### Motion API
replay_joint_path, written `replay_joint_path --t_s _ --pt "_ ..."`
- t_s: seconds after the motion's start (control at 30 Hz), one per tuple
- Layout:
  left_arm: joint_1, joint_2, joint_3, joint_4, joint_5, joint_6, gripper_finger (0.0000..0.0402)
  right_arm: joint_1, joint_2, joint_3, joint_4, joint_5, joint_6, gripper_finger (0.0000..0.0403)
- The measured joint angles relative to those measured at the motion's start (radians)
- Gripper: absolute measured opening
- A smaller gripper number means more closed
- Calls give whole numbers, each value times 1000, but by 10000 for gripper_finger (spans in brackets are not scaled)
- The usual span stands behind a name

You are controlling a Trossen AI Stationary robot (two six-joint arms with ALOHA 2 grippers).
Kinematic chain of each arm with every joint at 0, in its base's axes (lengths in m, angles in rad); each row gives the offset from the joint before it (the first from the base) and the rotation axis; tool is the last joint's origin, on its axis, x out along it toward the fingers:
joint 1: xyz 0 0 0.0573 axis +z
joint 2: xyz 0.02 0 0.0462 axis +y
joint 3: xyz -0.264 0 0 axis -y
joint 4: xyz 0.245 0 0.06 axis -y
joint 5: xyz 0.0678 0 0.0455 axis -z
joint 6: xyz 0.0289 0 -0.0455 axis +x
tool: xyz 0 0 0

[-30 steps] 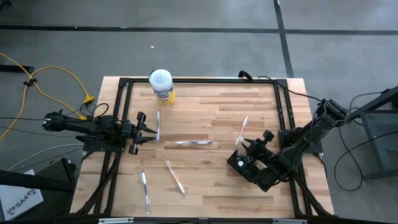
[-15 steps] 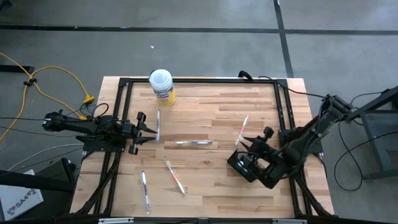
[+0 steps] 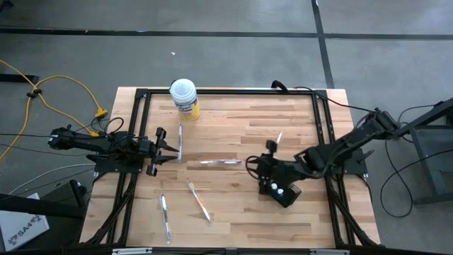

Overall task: Pick & Place toothbrushing station
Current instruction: Put the left orange toothbrush into the wire organizer

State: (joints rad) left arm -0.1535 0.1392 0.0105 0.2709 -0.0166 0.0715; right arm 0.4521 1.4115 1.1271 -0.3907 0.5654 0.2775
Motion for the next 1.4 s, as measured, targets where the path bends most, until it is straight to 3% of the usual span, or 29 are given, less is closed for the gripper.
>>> replay_joint_path --t_s 0.33,0.77,1.27,1.4 --pt "0 0 0 0 0 0 103 2 69 0 129 -97 -98 86" --pt "0 0 0 0 0 0 103 85 55 0 159 -98 -97 86" --pt "0 0 0 4 0 0 103 98 55 0 160 -99 -95 86" --pt "0 0 0 19 -4 -119 103 91 55 0 170 -102 -94 86"
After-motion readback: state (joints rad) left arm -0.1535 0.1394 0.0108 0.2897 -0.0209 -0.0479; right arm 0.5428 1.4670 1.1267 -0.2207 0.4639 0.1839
